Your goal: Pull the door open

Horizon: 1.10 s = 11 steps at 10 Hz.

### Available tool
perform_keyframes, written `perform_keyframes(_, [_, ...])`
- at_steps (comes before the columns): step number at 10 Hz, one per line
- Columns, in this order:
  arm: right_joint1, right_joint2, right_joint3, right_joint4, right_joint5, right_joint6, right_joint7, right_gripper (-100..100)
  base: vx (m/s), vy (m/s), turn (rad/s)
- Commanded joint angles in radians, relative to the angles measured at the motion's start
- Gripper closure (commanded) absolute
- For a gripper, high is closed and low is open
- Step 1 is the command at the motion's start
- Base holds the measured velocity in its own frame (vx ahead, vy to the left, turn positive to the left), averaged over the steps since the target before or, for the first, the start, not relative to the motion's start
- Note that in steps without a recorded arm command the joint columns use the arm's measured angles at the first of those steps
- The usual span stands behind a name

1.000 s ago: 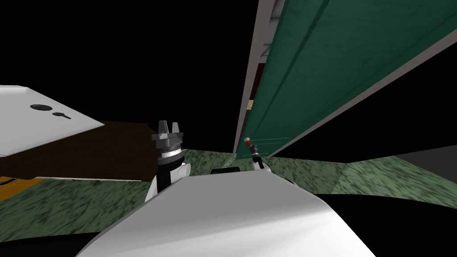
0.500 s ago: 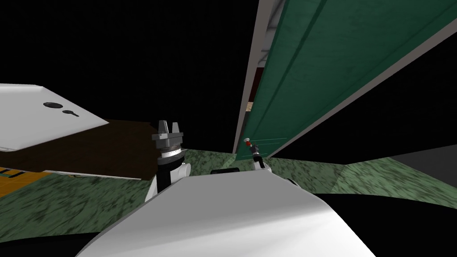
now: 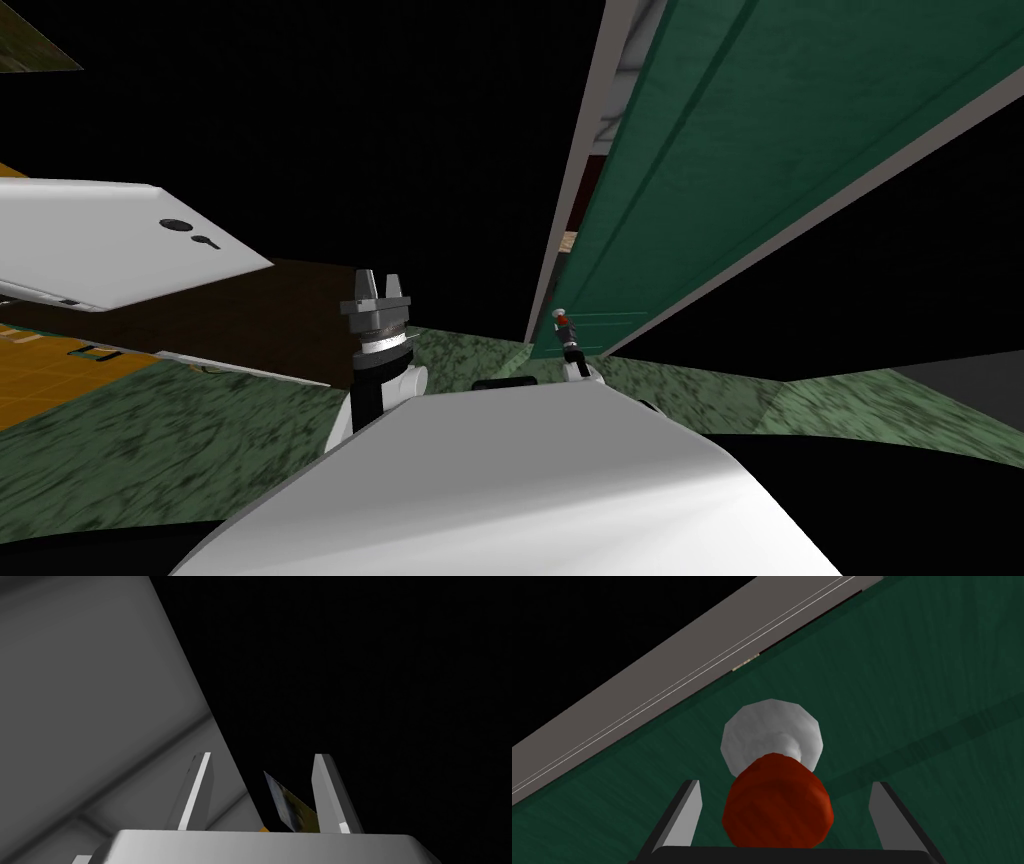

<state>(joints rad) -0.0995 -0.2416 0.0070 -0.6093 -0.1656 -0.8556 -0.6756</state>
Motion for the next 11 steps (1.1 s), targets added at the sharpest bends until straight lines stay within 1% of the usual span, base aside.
perform_keyframes(1, [-0.002,0.002,0.008,0.001,-0.014,0.000,-0.050,-100,-0.034,-0.008,0.036])
perform_keyframes(2, [-0.003,0.003,0.015,-0.001,-0.026,0.002,-0.076,-100,-0.069,-0.022,0.065])
perform_keyframes(3, [-0.003,0.003,0.015,-0.001,-0.026,0.002,-0.090,-100,-0.056,-0.018,0.022])
perform_keyframes(5, [-0.006,0.005,0.030,-0.003,-0.052,0.006,-0.153,-100,-0.057,-0.018,0.044])
perform_keyframes(6, [-0.006,0.005,0.030,-0.003,-0.052,0.006,-0.171,-100,-0.057,-0.008,0.029])
perform_keyframes(7, [-0.007,0.006,0.037,-0.005,-0.066,0.007,-0.206,-100,-0.059,-0.008,0.042])
perform_keyframes(8, [-0.007,0.006,0.037,-0.005,-0.066,0.007,-0.212,-100,-0.047,-0.012,0.021])
perform_keyframes(9, [-0.008,0.007,0.045,-0.006,-0.080,0.009,-0.253,-100,-0.053,-0.012,0.039])
perform_keyframes(10, [-0.010,0.009,0.053,-0.008,-0.094,0.011,-0.278,-100,-0.080,-0.018,0.074])
perform_keyframes(11, [-0.010,0.009,0.053,-0.008,-0.094,0.011,-0.294,-100,-0.061,-0.025,0.021])
